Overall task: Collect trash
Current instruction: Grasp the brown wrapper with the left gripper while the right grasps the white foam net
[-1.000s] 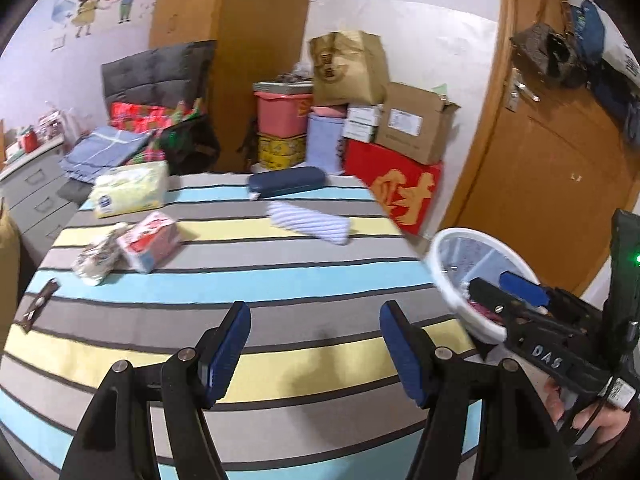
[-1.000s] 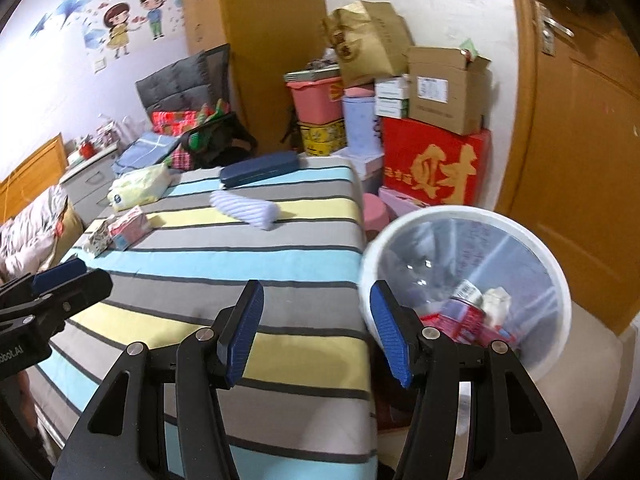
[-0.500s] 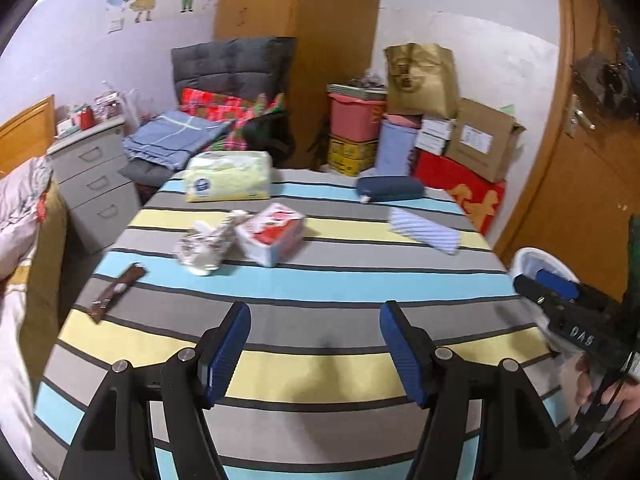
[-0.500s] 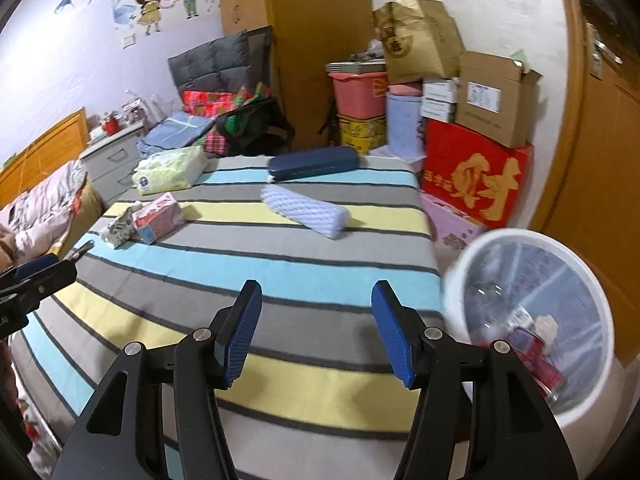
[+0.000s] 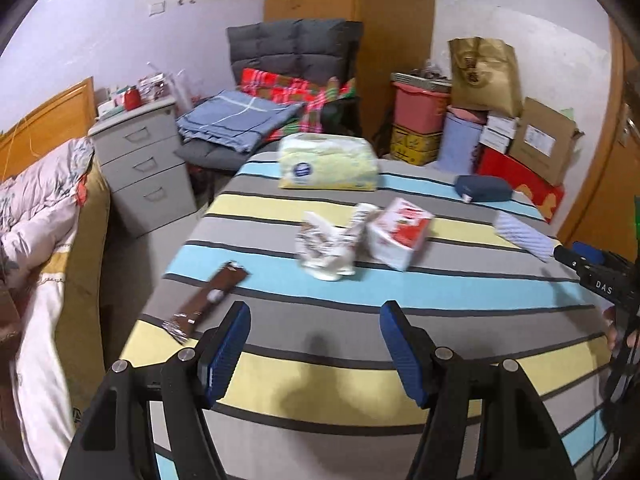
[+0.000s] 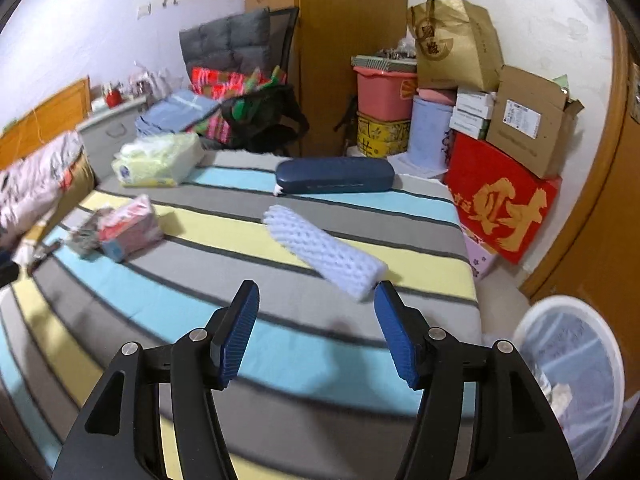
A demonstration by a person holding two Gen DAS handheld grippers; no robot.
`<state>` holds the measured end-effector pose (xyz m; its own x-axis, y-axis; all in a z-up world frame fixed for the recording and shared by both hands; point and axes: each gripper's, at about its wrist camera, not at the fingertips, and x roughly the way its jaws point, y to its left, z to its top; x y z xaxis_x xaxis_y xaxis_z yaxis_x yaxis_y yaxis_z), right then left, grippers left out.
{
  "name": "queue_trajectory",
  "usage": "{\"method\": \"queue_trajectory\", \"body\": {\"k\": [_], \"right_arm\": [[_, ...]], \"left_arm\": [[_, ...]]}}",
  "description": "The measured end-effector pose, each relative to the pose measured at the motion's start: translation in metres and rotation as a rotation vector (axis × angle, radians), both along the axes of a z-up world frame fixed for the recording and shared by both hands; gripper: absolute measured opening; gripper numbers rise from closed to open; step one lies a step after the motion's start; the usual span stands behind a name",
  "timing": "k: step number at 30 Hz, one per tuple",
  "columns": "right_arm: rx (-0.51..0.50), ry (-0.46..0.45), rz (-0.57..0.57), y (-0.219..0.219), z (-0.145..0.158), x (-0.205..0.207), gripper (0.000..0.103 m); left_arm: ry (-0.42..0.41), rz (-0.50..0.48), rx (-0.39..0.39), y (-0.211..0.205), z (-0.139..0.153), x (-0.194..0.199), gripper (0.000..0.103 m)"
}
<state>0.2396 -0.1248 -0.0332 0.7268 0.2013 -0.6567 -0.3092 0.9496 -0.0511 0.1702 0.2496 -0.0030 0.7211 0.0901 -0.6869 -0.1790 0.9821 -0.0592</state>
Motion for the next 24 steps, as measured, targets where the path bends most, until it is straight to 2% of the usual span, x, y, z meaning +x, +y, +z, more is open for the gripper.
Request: {"method": "queue_trajectory", "body": {"k": [4,7,11,17,19,22,24], "right_arm": [[-0.077,0.009,0.014,0.006,-0.008,0.025,0.062],[-0.073,0.024,0.043,0.009,-0.008,0.036,0.062],[-0.124,0.024,0.062,0.016,-0.011,0.047,0.062],[-0.210,0.086,0.075,0.033,-0.025,0.056,0.062],[-0.232,0.077,0.078,0.036,-0.024,0.052,0.062],[-0.172,0.119,0.078,0.034,-0.021,0.050,0.062],[-0.161,0.115,0.069,0.032,-0.019,0.049,0.054]], "left_arm": [[0.025,0.068,0.011,0.034,-0.007,0.005,0.067],[0.042,0.095,0.025,0.057,-0.012,0.006,0.067],[0.065,0.136,0.031,0.083,-0.019,0.006,0.067],[0.104,0.120,0.038,0.100,-0.033,0.014,0.067],[0.114,0.088,0.034,0.099,-0.037,0.019,0.067],[0.125,0.075,0.000,0.098,-0.041,0.026,0.067],[0.126,0.052,0.013,0.093,-0.042,0.031,0.067]]}}
